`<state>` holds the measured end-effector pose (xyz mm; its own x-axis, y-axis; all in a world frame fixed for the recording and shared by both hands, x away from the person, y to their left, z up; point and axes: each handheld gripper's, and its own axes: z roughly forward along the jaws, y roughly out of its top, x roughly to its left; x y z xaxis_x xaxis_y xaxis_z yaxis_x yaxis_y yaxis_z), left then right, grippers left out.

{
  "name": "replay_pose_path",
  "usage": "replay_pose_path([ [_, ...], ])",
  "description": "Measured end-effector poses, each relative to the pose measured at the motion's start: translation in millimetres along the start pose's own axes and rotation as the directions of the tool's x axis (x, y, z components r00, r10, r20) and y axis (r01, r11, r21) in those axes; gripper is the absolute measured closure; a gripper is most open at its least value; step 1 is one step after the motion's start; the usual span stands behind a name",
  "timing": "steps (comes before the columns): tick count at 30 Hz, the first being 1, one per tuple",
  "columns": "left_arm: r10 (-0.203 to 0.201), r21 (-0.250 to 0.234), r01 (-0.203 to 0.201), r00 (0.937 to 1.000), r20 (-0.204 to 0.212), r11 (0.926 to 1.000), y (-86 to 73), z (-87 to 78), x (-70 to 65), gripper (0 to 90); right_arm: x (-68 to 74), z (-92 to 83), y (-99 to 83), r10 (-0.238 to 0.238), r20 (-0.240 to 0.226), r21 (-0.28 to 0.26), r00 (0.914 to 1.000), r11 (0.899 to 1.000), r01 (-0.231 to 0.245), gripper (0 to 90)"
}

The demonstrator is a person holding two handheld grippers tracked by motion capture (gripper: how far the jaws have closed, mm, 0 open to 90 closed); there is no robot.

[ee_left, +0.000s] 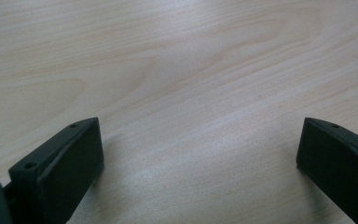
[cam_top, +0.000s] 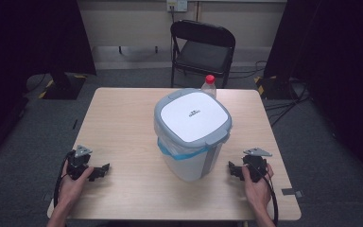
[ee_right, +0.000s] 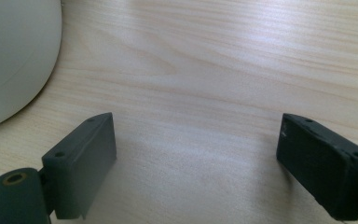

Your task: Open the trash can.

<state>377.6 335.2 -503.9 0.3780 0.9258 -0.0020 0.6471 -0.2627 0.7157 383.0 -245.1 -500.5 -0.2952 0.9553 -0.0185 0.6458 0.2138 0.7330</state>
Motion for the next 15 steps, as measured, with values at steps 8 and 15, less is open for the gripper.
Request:
replay_pose_path([
  [8, 0.004, 0.006, -0.004, 0.9997, 0.025, 1.0000, 1.6, -4.0, -6.3, 8.8, 1.3, -0.5, -0.2, 0.008, 0.010, 0.001, 0.9999, 1.000, -0.008, 11.0],
  [15, 0.009, -0.027, -0.007, 0.9951, 0.098, 0.9996, 6.8, -6.5, -17.4, 19.5, 8.8, -1.9, 1.1, -0.003, -0.006, 0.007, 1.0000, 1.000, 0.003, 14.5],
])
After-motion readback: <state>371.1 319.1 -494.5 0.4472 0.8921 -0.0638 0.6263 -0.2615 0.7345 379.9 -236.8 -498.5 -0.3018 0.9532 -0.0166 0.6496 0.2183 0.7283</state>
